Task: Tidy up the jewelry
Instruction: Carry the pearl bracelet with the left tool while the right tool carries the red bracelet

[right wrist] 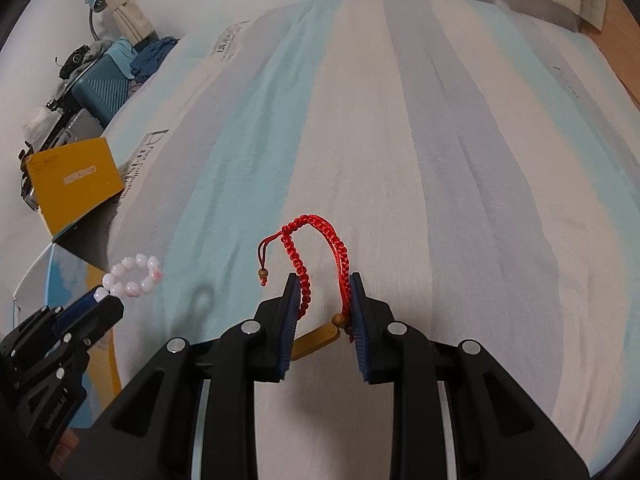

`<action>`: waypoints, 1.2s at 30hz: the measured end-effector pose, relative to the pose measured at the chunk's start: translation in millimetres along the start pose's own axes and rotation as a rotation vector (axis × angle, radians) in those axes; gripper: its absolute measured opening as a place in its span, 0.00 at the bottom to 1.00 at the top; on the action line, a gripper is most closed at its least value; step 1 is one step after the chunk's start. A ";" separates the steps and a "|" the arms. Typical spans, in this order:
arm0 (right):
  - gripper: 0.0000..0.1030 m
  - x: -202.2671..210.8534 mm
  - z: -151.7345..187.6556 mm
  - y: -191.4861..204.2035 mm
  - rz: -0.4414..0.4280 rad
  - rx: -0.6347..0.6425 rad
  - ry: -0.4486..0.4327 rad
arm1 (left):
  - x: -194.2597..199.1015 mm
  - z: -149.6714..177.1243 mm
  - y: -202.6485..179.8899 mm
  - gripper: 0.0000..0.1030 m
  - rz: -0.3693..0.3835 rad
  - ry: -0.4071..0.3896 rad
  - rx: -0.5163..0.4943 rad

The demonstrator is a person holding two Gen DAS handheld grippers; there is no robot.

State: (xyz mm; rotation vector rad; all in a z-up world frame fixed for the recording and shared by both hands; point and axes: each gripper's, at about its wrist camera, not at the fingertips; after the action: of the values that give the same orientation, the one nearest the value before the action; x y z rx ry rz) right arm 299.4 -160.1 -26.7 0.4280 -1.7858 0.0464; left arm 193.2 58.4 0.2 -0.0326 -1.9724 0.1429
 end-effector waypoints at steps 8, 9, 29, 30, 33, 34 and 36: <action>0.23 26.6 24.9 22.1 0.005 0.031 -0.008 | 36.0 14.3 6.5 0.19 -0.021 -0.021 0.017; 0.23 30.0 28.1 27.5 0.005 0.038 -0.008 | 41.8 17.3 9.3 0.19 -0.024 -0.023 0.023; 0.23 74.1 70.5 138.9 -0.057 0.173 -0.046 | 131.0 74.8 83.5 0.19 -0.117 -0.085 0.125; 0.23 75.1 72.5 148.6 -0.061 0.185 -0.048 | 133.5 77.7 89.3 0.19 -0.122 -0.085 0.135; 0.23 75.9 77.2 171.9 -0.069 0.219 -0.049 | 143.3 89.2 109.6 0.19 -0.139 -0.089 0.168; 0.23 75.7 79.3 184.5 -0.075 0.236 -0.048 | 146.9 94.0 117.4 0.19 -0.145 -0.090 0.179; 0.23 75.6 80.7 199.4 -0.083 0.256 -0.046 | 153.1 103.3 131.5 0.19 -0.156 -0.093 0.200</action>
State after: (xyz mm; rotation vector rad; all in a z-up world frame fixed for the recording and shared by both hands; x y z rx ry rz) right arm 147.7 -14.9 62.2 0.6916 -1.8120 0.2097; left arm 32.1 193.7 84.8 0.2610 -2.0354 0.2426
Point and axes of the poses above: each gripper's, at about its wrist camera, not at the fingertips, and x roughly against the way its jaws point, y to its left, z to its underside, and after that the axes turned 13 degrees about y, right-handed
